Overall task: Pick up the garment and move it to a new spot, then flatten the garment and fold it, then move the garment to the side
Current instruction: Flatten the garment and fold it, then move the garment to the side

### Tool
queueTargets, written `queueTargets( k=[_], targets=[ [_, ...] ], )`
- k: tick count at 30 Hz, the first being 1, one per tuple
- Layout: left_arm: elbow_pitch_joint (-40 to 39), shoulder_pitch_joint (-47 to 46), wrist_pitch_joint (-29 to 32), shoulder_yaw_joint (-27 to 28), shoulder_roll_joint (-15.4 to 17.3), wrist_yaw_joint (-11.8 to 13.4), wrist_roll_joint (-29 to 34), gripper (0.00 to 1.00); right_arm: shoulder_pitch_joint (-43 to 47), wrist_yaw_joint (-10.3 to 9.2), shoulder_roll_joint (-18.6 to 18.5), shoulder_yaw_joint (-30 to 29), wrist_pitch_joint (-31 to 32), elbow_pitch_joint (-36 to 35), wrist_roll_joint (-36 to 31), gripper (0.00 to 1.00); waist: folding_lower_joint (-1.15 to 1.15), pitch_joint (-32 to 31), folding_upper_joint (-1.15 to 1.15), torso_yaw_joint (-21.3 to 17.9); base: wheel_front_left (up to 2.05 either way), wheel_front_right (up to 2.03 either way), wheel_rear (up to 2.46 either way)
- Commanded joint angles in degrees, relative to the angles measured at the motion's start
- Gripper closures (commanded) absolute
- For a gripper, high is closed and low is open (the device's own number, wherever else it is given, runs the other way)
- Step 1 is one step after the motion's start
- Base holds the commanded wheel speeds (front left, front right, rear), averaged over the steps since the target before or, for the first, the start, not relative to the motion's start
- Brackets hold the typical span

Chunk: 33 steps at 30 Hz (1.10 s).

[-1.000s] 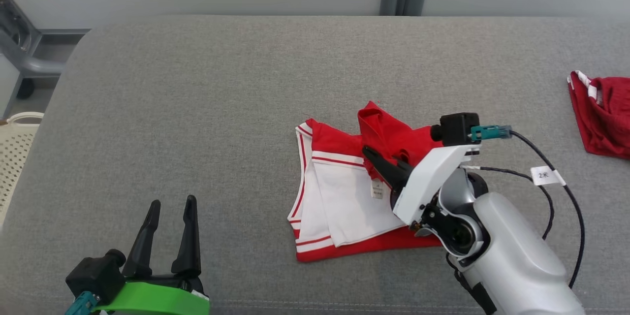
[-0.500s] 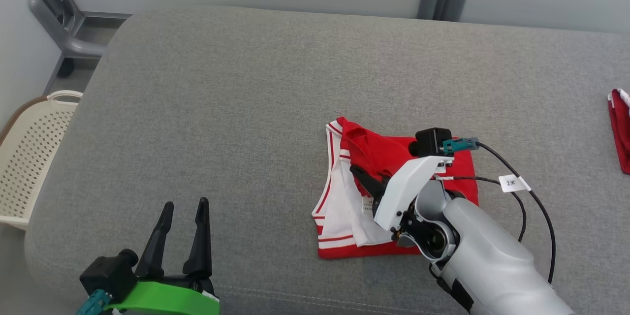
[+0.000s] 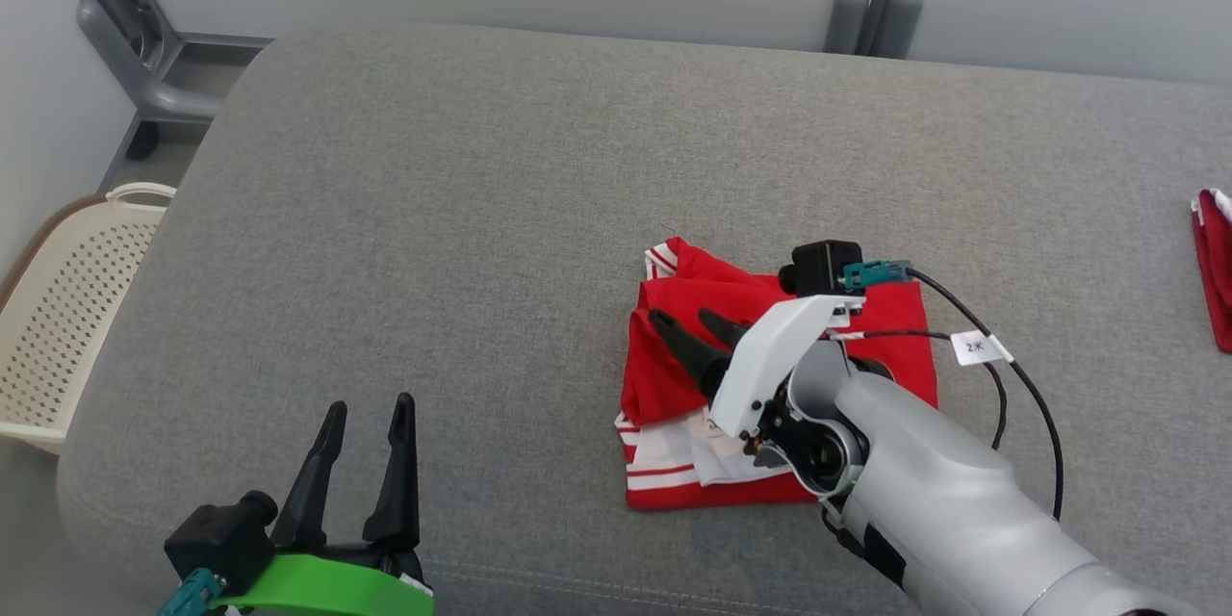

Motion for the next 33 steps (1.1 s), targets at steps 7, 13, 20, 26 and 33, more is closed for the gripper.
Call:
queueTargets(
  k=[7,13,20,26,33],
  targets=[
    [-0.63,0.71,0.03,0.42,-0.04,0.15,0.63,0.0,-4.56,0.02,-0.23,1.8,-3.97,-0.23,1.07,0.0,0.0,-0.63,0.0,-2.37,0.0,0.0,0.0],
    [-1.25,1.24,0.03,0.54,0.29,0.44,0.65,0.0,-6.0,0.02,-4.84,-1.61,-7.38,-1.71,0.75,0.0,0.0,-0.81,0.0,-4.17,0.0,0.0,0.0],
    [-1.79,1.29,0.05,0.51,0.61,0.59,0.6,0.0,-2.46,0.02,-12.15,-4.76,-8.45,-5.35,0.23,0.0,0.0,-0.39,0.0,-6.14,0.0,0.0,0.0],
    [-2.01,0.38,0.21,0.16,0.79,0.59,0.6,0.0,2.51,0.02,-15.47,-6.47,-7.93,-6.92,-1.77,0.0,0.0,0.59,0.0,-7.46,0.0,0.0,0.0],
    [-2.1,-0.57,0.21,-0.29,0.83,0.38,0.66,0.0,5.55,0.02,-17.49,-5.16,-2.78,-6.89,-3.7,0.0,0.0,1.66,0.0,-7.27,0.0,0.0,0.0]
  ],
)
